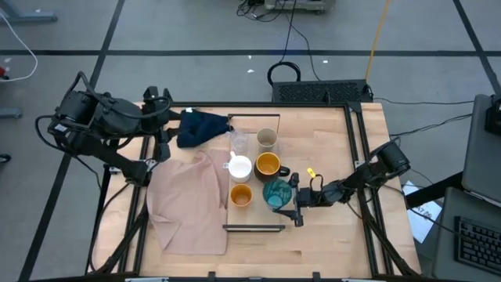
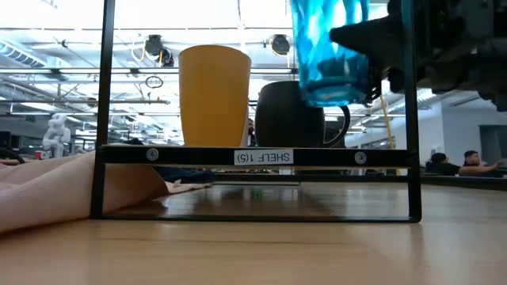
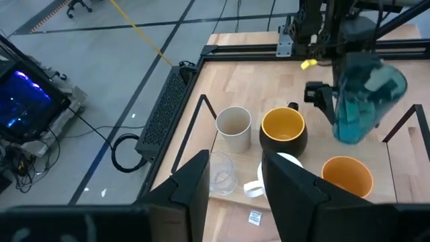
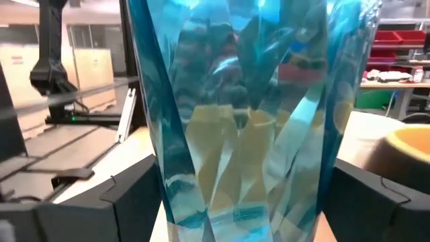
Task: Stack small to large cups/mugs on shelf
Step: Put the transparent blue glass on the shelf
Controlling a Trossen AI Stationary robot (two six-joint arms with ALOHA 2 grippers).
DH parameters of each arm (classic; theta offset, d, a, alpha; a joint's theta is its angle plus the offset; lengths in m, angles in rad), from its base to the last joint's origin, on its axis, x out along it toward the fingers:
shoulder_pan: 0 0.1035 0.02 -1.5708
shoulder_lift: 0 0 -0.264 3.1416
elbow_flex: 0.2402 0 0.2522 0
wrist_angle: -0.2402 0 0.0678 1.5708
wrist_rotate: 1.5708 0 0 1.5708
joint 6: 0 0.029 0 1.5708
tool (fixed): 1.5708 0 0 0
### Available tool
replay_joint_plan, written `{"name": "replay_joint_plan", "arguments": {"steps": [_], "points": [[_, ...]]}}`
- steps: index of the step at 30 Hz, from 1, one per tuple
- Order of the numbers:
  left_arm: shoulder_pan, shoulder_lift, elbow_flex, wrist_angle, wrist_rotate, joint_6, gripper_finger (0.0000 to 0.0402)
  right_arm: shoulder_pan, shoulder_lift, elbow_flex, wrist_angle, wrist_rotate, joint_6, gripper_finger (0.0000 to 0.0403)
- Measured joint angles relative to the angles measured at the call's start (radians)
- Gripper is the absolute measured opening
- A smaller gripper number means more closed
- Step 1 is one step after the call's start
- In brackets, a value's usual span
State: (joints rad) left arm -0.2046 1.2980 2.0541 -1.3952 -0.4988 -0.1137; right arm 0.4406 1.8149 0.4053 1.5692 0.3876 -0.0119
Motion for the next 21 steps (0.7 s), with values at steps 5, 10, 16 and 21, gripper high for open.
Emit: {"name": "replay_joint_plan", "arguments": {"steps": [5, 10, 16, 21], "points": [[0.000, 0.000, 0.000, 0.000, 0.000, -0.003, 0.0138, 0.010, 0.046, 0.044, 0.000, -0.009, -0.020, 0.0320], [0.000, 0.000, 0.000, 0.000, 0.000, -0.005, 0.0138, 0.016, 0.048, 0.046, -0.002, -0.025, -0.022, 0.0320], [0.000, 0.000, 0.000, 0.000, 0.000, -0.013, 0.0138, 0.019, 0.086, 0.047, -0.002, -0.025, -0.017, 0.0320], [0.000, 0.000, 0.000, 0.000, 0.000, -0.023, 0.0138, 0.019, 0.128, 0.070, -0.001, -0.024, -0.020, 0.0320]]}}
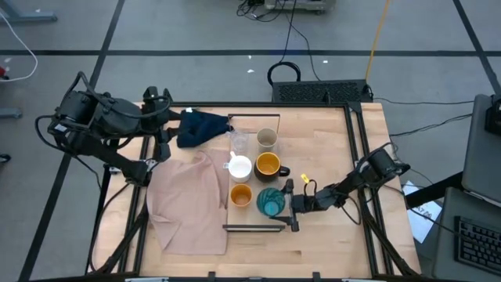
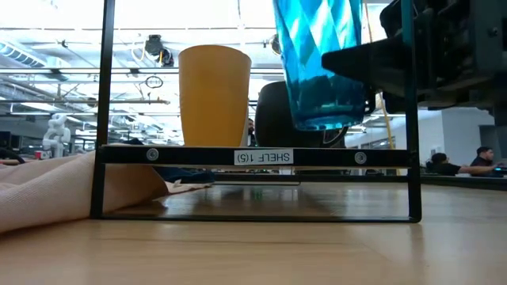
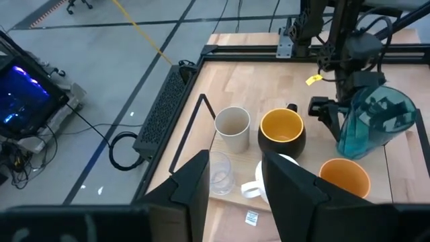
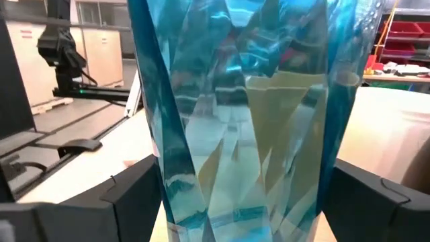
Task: Stack small to large cups/mugs on shelf
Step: Put the transparent blue glass on the shelf
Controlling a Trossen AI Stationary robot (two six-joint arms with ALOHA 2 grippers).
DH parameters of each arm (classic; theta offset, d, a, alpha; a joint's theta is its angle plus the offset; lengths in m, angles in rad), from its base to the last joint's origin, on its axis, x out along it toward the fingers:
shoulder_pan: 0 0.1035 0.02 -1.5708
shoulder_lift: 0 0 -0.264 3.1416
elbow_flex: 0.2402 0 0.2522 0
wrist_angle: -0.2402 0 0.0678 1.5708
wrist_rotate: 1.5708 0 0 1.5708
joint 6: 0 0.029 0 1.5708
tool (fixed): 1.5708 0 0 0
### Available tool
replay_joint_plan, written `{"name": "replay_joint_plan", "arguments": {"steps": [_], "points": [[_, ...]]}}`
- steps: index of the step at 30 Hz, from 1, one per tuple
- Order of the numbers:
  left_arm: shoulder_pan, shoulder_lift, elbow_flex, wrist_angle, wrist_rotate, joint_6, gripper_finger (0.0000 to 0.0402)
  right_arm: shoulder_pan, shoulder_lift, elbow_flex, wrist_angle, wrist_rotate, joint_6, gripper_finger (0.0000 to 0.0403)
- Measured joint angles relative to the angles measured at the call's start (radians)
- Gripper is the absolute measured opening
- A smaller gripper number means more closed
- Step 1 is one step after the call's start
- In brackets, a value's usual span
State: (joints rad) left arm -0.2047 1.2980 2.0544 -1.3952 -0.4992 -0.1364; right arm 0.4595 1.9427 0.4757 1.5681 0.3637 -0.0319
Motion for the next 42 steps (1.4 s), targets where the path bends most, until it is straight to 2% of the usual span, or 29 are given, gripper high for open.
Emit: {"name": "replay_joint_plan", "arguments": {"steps": [6, 32, 42], "points": [[0.000, 0.000, 0.000, 0.000, 0.000, -0.005, 0.0138, -0.007, 0.035, 0.012, 0.000, -0.001, -0.008, 0.0320], [0.000, 0.000, 0.000, 0.000, 0.001, -0.035, 0.0138, -0.008, 0.035, 0.012, -0.032, -0.001, 0.008, 0.0321], [0.000, 0.000, 0.000, 0.000, 0.006, -0.046, 0.0138, -0.008, 0.035, 0.011, -0.043, -0.002, 0.024, 0.0335]]}}
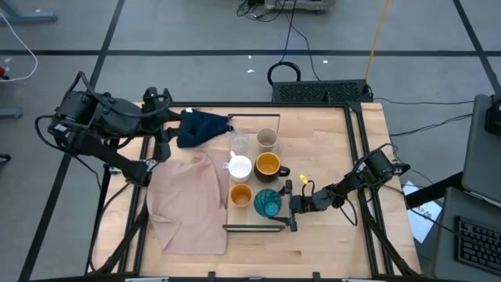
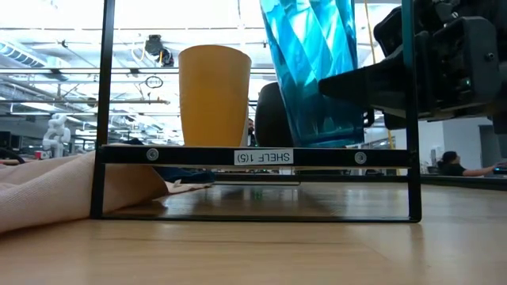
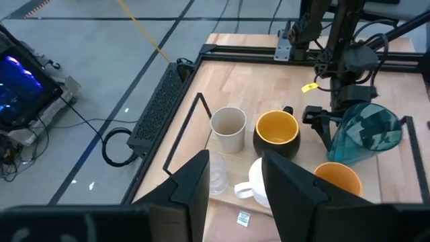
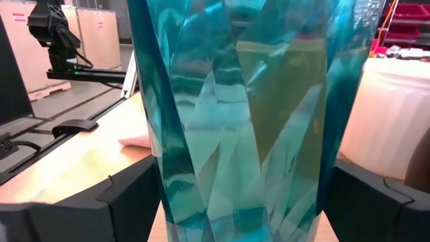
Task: Stack small to large cups/mugs on shelf
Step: Put the transparent blue glass on the shelf
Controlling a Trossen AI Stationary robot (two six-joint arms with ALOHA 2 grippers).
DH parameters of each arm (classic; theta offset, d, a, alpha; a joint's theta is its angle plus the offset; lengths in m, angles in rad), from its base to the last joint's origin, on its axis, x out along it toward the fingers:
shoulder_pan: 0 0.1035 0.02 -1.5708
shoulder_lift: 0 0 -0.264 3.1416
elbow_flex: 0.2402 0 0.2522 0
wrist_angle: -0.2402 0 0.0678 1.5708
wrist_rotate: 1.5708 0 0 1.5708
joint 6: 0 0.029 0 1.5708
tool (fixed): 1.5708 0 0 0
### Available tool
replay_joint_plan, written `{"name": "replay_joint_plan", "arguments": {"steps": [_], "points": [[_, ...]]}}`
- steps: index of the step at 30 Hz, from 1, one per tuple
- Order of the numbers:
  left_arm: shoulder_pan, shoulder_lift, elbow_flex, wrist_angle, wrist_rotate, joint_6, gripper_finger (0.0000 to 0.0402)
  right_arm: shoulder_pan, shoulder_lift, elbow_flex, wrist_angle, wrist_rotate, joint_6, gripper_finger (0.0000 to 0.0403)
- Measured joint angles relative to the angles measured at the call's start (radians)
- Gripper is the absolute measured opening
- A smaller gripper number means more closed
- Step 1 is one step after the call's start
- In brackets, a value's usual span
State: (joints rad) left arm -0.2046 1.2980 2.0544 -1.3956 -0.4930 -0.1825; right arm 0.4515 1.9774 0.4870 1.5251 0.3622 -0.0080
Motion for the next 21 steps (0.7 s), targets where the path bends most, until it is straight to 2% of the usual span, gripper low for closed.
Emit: {"name": "replay_joint_plan", "arguments": {"steps": [5, 17, 21], "points": [[0.000, 0.000, 0.000, 0.000, 0.004, 0.001, 0.0138, -0.003, 0.000, 0.000, -0.012, 0.000, 0.046, 0.0339], [0.000, 0.000, 0.000, 0.000, 0.005, 0.003, 0.0138, -0.003, -0.001, 0.000, -0.034, 0.003, 0.068, 0.0394], [0.000, 0.000, 0.000, 0.000, 0.005, 0.003, 0.0138, -0.003, -0.001, 0.000, -0.038, 0.003, 0.067, 0.0397]]}}
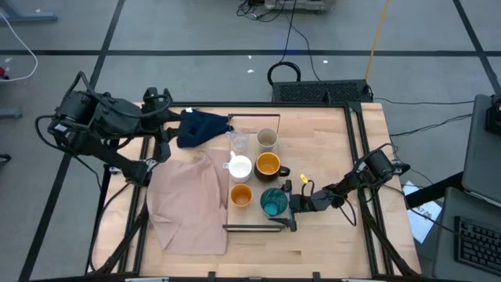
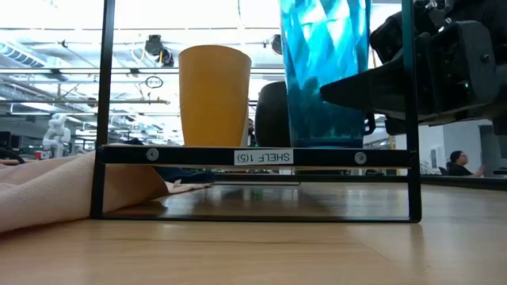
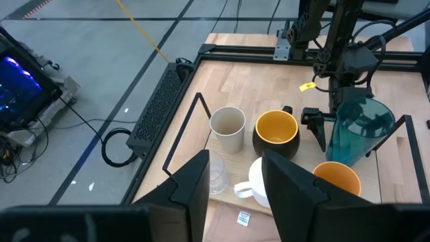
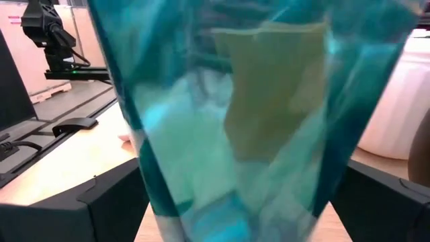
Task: Stack small to large cups/mugs on shelf
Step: Put the transparent blue glass on the shelf
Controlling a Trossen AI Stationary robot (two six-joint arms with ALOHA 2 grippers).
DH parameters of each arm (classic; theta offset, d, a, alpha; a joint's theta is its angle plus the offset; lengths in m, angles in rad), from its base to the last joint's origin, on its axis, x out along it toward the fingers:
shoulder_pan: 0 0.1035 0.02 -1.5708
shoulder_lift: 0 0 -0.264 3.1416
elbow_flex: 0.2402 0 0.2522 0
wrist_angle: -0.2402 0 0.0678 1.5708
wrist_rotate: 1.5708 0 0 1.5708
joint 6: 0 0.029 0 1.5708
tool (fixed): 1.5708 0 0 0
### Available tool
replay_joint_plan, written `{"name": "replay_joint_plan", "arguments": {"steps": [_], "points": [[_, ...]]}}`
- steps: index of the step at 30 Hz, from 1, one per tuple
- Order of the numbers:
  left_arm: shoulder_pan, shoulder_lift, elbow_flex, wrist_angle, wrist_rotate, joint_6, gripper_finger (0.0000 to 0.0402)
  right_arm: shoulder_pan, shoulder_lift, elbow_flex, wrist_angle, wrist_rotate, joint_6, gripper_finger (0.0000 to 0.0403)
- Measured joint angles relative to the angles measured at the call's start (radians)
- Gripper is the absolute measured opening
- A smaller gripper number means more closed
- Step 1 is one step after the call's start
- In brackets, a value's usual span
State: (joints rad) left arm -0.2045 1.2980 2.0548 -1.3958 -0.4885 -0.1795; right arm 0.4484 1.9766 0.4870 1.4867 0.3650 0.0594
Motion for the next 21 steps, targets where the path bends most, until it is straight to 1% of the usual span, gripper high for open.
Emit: {"name": "replay_joint_plan", "arguments": {"steps": [6, 14, 21], "points": [[0.000, 0.000, 0.000, 0.000, 0.000, -0.004, 0.0138, 0.000, -0.012, 0.000, -0.015, 0.002, -0.025, 0.0399], [0.000, 0.000, 0.000, -0.018, 0.000, -0.015, 0.0138, 0.000, -0.119, -0.005, -0.203, 0.005, -0.023, 0.0399], [0.000, 0.000, 0.000, -0.018, 0.000, -0.014, 0.0138, 0.001, -0.175, -0.010, -0.327, 0.005, 0.006, 0.0400]]}}
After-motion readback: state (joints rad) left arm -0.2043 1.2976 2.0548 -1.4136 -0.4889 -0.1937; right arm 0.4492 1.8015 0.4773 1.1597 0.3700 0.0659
